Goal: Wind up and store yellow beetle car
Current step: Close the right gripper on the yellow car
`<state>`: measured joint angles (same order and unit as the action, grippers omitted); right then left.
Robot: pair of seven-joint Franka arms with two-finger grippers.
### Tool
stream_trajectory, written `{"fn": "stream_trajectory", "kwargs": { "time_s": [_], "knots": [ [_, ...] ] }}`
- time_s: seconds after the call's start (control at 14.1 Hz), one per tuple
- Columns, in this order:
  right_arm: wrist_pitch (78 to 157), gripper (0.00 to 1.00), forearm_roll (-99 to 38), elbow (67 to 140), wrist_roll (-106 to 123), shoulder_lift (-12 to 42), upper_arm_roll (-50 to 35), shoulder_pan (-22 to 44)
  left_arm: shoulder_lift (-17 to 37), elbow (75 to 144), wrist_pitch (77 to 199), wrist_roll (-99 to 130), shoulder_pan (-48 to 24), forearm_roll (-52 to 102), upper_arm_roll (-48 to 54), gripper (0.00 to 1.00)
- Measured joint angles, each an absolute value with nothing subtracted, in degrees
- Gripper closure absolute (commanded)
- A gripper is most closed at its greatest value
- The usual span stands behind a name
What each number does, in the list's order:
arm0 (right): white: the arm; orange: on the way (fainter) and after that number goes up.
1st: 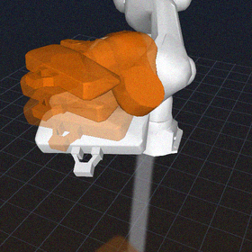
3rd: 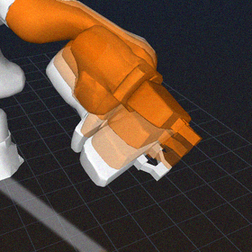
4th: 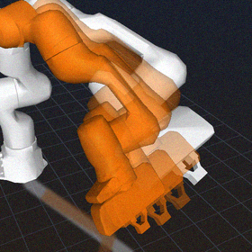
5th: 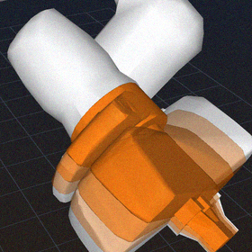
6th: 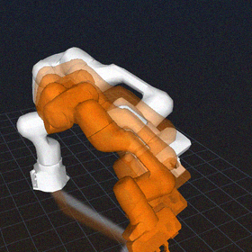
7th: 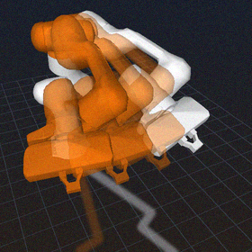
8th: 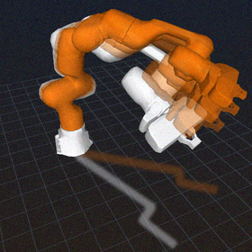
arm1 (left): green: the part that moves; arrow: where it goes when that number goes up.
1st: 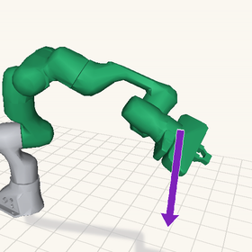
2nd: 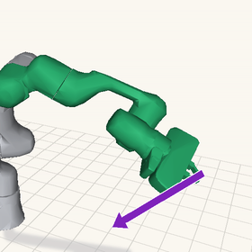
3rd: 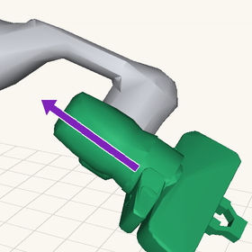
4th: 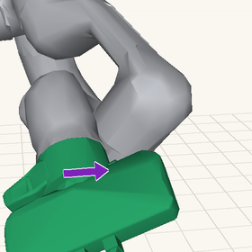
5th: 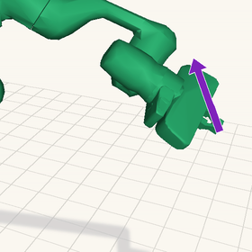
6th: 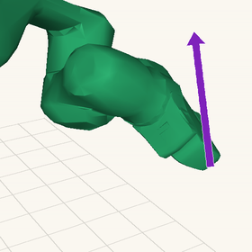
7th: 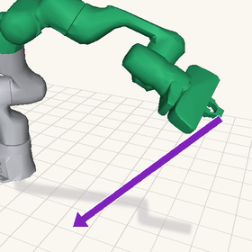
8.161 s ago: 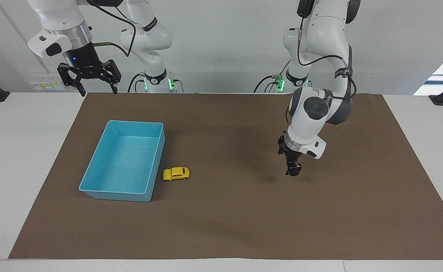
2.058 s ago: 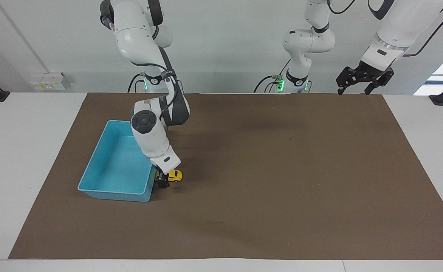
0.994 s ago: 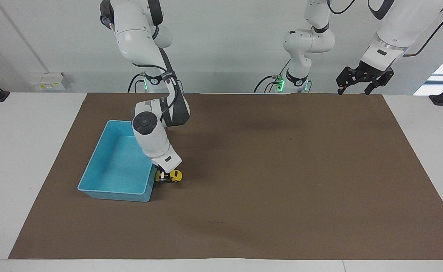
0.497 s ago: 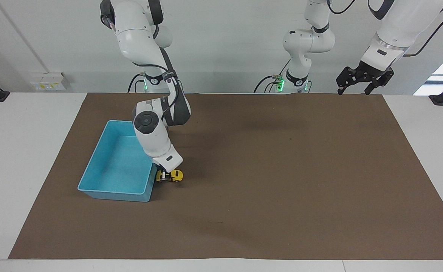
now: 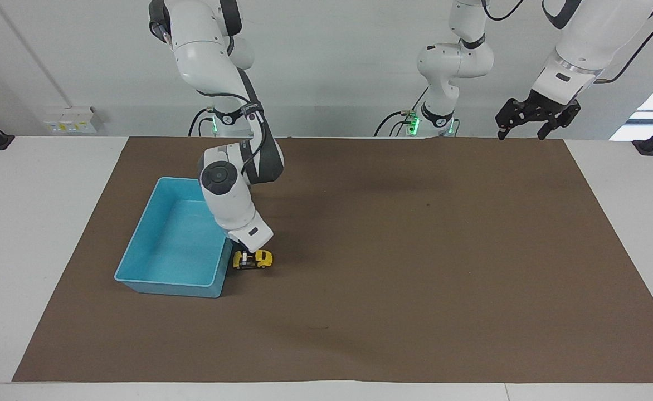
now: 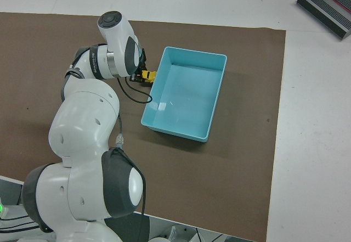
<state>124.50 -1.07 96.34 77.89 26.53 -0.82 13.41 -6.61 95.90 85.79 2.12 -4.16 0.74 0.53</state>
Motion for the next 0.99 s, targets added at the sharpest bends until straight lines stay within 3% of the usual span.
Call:
{"fn": "stream_trajectory", "kwargs": {
  "time_s": [0.57,0.99],
  "knots": [
    [113.33,0.92,-1.48,88.12,74.22,24.85,-2.52,13.45,-6.61,95.90,85.79,2.13,-4.16,0.74,0.53,0.00],
    [106.52,0.92,-1.49,86.32,73.56,20.82,-2.42,12.22,-6.61,95.90,85.79,2.13,-4.16,0.74,0.53,0.00]
  ]
}}
